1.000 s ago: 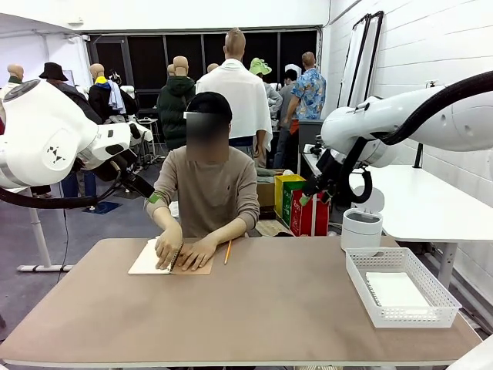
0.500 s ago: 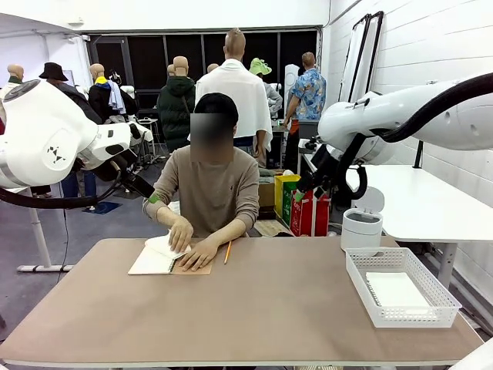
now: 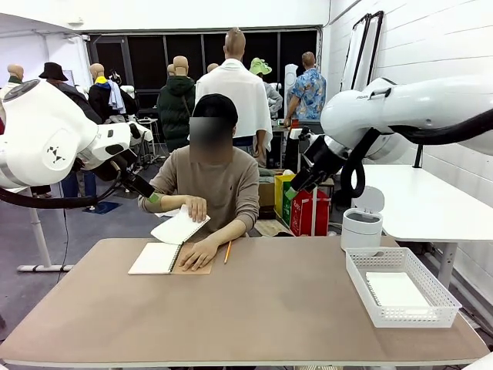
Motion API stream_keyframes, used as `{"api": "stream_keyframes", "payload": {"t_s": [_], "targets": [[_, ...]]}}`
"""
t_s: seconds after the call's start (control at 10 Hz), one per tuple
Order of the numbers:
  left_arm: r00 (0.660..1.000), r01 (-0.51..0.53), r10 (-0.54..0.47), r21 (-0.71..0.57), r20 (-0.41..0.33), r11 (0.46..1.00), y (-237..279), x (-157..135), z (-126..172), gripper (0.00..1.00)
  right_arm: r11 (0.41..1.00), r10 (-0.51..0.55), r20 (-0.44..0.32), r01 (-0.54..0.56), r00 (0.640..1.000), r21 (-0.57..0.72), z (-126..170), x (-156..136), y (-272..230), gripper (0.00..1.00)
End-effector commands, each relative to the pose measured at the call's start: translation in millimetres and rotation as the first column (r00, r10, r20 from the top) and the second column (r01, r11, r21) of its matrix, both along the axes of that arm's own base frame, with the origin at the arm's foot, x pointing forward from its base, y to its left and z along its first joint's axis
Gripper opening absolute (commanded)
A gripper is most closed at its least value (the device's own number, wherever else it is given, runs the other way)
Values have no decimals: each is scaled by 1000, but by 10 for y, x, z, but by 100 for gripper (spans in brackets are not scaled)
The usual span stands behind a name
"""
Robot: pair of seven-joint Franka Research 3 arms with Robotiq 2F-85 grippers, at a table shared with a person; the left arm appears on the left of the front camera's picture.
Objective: Sort the paper based on its condition.
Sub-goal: If a person hands you a paper, place it in the Organizing basket , and if it's crumpled, put it in the Trash can.
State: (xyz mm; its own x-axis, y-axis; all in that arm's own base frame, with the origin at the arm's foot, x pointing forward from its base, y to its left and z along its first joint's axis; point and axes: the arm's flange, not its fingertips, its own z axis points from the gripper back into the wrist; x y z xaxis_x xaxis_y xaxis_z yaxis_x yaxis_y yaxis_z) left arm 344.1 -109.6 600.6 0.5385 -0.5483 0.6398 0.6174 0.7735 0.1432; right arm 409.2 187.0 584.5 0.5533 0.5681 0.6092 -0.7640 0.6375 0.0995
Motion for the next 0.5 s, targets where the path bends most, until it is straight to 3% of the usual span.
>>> {"api": "stream_keyframes", "payload": {"t_s": [0.0,0.4], "targets": [[1000,7,-7,-9,7,1000,10,6,8,100,997,41,93,-47,995,62,-59,-200,-119,100],[1000,7,-7,-9,7,1000,10,6,8,100,992,37,110,-50,993,118,23,-231,-126,100]]}}
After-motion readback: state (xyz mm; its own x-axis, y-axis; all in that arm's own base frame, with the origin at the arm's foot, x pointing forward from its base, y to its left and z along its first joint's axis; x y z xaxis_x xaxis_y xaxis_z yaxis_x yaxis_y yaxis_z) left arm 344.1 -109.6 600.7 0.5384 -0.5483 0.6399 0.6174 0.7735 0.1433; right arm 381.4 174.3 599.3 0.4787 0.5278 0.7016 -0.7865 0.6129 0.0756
